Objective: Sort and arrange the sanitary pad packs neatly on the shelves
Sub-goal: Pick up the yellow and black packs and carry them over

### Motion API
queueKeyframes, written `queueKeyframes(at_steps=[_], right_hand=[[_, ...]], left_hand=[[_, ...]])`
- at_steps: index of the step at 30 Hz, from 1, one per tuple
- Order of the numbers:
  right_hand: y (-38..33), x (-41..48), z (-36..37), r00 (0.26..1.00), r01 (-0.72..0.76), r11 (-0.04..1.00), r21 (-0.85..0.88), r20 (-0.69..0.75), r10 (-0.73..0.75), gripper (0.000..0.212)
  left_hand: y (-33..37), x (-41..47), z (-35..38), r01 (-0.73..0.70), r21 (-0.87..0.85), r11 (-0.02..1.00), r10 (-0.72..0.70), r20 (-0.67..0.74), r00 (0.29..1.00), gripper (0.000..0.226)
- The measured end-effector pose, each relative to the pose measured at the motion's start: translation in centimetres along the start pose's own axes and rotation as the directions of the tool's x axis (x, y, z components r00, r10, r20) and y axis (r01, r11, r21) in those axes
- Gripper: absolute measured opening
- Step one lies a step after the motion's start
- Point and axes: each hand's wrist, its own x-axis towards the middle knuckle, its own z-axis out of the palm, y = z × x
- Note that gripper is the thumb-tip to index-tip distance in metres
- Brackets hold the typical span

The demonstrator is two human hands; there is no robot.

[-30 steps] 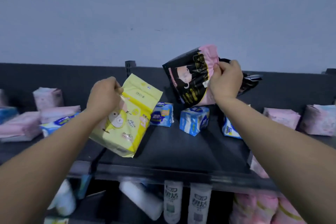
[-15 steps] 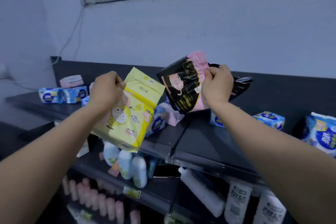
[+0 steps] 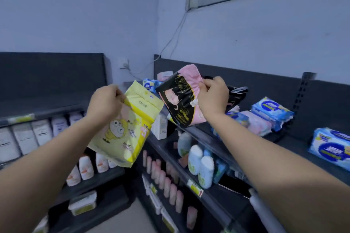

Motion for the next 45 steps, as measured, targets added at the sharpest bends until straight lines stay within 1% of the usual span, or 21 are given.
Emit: queueKeyframes(at_steps=[4, 8, 13, 20, 25, 33, 39, 45], right_hand=[[-2.9, -2.1, 3.9, 0.994, 0.022, 0.997, 0.074, 0.106, -0.029, 0.020], [-6.3, -3.9, 7.7, 0.977, 0.027, 0.988, 0.150, 0.203, -0.057, 0.021], [-11.0, -6.0, 12.9, 0.951, 0.034, 0.967, 0.251, 0.289, -0.109, 0.021], [-18.8, -8.6, 21.2, 0.916, 0.021, 0.932, 0.362, 0.366, -0.163, 0.021], [-24.7, -10.2, 27.9, 0.900, 0.016, 0.916, 0.402, 0.392, -0.188, 0.021], [-33.0, -12.1, 37.7, 0.875, 0.014, 0.894, 0.448, 0.427, -0.227, 0.022], [-36.3, -12.1, 44.2, 0.861, 0.035, 0.894, 0.446, 0.441, -0.253, 0.021], [-38.5, -10.5, 51.8, 0.852, 0.068, 0.884, 0.462, 0.434, -0.292, 0.021]], left_hand=[[-4.2, -1.8, -3.5, 0.098, 0.096, 0.991, -0.094, -0.051, 0.994, 0.015], [-7.8, -3.0, -7.0, 0.193, 0.189, 0.963, -0.177, -0.098, 0.979, 0.012], [-12.7, -3.6, -11.1, 0.298, 0.224, 0.928, -0.266, -0.164, 0.950, 0.012], [-21.3, -2.4, -16.6, 0.363, 0.312, 0.878, -0.301, -0.231, 0.925, 0.011], [-27.3, -0.2, -20.6, 0.394, 0.366, 0.843, -0.308, -0.271, 0.912, 0.013], [-36.4, 2.9, -26.0, 0.439, 0.382, 0.813, -0.321, -0.334, 0.886, 0.012], [-42.2, 6.0, -27.3, 0.496, 0.358, 0.791, -0.375, -0.357, 0.856, 0.011], [-47.8, 10.6, -26.1, 0.522, 0.346, 0.780, -0.392, -0.380, 0.838, 0.013]])
